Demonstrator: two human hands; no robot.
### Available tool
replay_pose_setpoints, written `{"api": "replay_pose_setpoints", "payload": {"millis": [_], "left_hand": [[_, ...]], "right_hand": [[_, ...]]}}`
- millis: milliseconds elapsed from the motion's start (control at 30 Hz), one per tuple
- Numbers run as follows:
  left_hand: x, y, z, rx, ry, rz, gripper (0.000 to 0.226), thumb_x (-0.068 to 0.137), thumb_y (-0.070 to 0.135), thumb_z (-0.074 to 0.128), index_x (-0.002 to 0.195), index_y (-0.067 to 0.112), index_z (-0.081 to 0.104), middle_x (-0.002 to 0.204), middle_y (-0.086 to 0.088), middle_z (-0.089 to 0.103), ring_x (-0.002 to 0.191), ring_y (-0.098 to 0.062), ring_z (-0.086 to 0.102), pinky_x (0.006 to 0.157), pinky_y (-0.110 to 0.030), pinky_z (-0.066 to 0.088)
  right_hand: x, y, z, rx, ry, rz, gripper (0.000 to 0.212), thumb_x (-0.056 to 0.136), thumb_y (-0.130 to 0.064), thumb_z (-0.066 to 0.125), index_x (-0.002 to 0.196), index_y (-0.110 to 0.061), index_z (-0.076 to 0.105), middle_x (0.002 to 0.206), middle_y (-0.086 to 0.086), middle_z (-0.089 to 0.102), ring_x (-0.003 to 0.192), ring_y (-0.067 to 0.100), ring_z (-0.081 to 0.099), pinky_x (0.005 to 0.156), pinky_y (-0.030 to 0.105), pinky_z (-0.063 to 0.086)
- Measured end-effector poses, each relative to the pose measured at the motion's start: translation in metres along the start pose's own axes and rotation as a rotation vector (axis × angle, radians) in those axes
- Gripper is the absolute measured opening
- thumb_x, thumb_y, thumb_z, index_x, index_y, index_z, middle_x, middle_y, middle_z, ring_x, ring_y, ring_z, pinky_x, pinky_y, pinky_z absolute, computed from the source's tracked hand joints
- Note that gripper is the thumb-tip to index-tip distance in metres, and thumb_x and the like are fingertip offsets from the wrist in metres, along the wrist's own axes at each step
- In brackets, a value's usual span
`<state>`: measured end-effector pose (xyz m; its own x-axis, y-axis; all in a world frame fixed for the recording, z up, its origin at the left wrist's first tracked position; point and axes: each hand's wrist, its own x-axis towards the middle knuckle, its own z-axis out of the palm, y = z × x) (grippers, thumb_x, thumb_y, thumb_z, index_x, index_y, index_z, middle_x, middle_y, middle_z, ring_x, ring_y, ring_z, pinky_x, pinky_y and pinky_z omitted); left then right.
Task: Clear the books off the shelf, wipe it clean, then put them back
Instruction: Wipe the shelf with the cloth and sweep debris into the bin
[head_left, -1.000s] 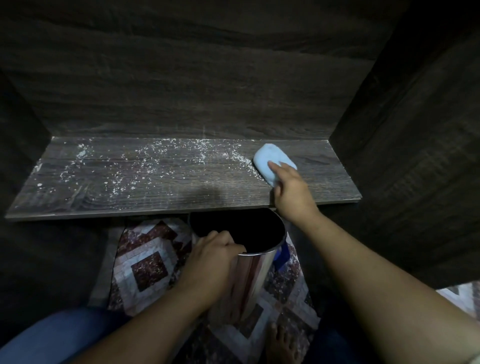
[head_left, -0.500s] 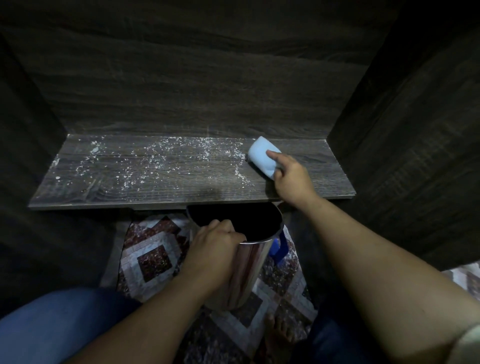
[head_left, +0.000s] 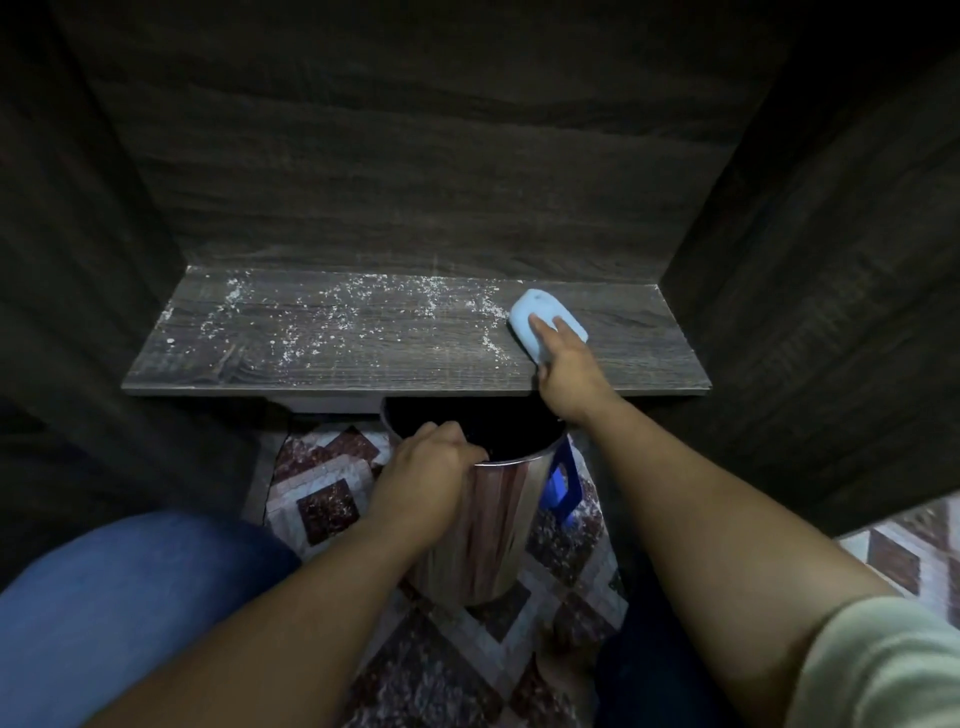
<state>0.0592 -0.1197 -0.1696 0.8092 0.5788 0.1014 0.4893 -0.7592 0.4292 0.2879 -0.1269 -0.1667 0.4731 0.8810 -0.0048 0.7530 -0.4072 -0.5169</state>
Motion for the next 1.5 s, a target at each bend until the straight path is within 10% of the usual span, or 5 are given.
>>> {"api": "replay_pose_setpoints", "payload": {"millis": [767, 967, 1167, 1367, 1500], "left_hand": [[-0.019, -0.009, 0.009, 0.091, 0.053, 0.169, 0.028, 0.064, 0.009, 0.063, 0.088, 0.016, 0.075, 0.073, -0.001, 0.054, 0.066, -0.022, 0.055, 0.049, -0.029, 0.046], [-0.023, -0.01, 0.009, 0.135, 0.045, 0.179, 0.03, 0.061, 0.013, 0.061, 0.087, 0.02, 0.075, 0.073, 0.002, 0.053, 0.067, -0.019, 0.055, 0.051, -0.027, 0.044], [-0.02, -0.007, 0.007, 0.162, 0.023, 0.173, 0.029, 0.058, 0.014, 0.061, 0.082, 0.02, 0.076, 0.07, 0.003, 0.052, 0.064, -0.018, 0.055, 0.047, -0.024, 0.041], [-0.019, -0.009, 0.007, 0.149, 0.004, 0.149, 0.03, 0.055, 0.008, 0.065, 0.082, 0.019, 0.076, 0.069, 0.002, 0.052, 0.063, -0.019, 0.055, 0.047, -0.023, 0.04], [-0.02, -0.01, 0.006, 0.111, -0.017, 0.12, 0.034, 0.054, 0.002, 0.072, 0.084, 0.018, 0.075, 0.071, 0.001, 0.051, 0.066, -0.02, 0.055, 0.05, -0.025, 0.042]], "right_hand": [[0.006, -0.016, 0.006, 0.102, -0.213, -0.119, 0.058, 0.089, 0.002, 0.046, 0.132, -0.035, 0.057, 0.15, -0.004, 0.041, 0.139, 0.015, 0.035, 0.117, 0.026, 0.022], [0.003, -0.026, -0.004, 0.123, -0.327, -0.087, 0.056, 0.088, 0.0, 0.05, 0.127, -0.039, 0.06, 0.146, -0.014, 0.045, 0.129, 0.008, 0.045, 0.1, 0.011, 0.031], [-0.001, -0.037, -0.009, 0.113, -0.391, -0.081, 0.059, 0.087, -0.004, 0.05, 0.12, -0.051, 0.061, 0.145, -0.008, 0.048, 0.109, 0.018, 0.062, 0.098, 0.03, 0.049], [-0.007, -0.047, -0.019, 0.069, -0.429, -0.079, 0.055, 0.089, -0.001, 0.048, 0.124, -0.041, 0.062, 0.144, -0.005, 0.049, 0.078, -0.001, 0.054, 0.058, -0.002, 0.035], [-0.008, -0.05, -0.021, 0.054, -0.466, -0.089, 0.057, 0.088, -0.002, 0.049, 0.121, -0.046, 0.062, 0.147, -0.004, 0.045, 0.096, 0.006, 0.058, 0.072, 0.009, 0.042]]}}
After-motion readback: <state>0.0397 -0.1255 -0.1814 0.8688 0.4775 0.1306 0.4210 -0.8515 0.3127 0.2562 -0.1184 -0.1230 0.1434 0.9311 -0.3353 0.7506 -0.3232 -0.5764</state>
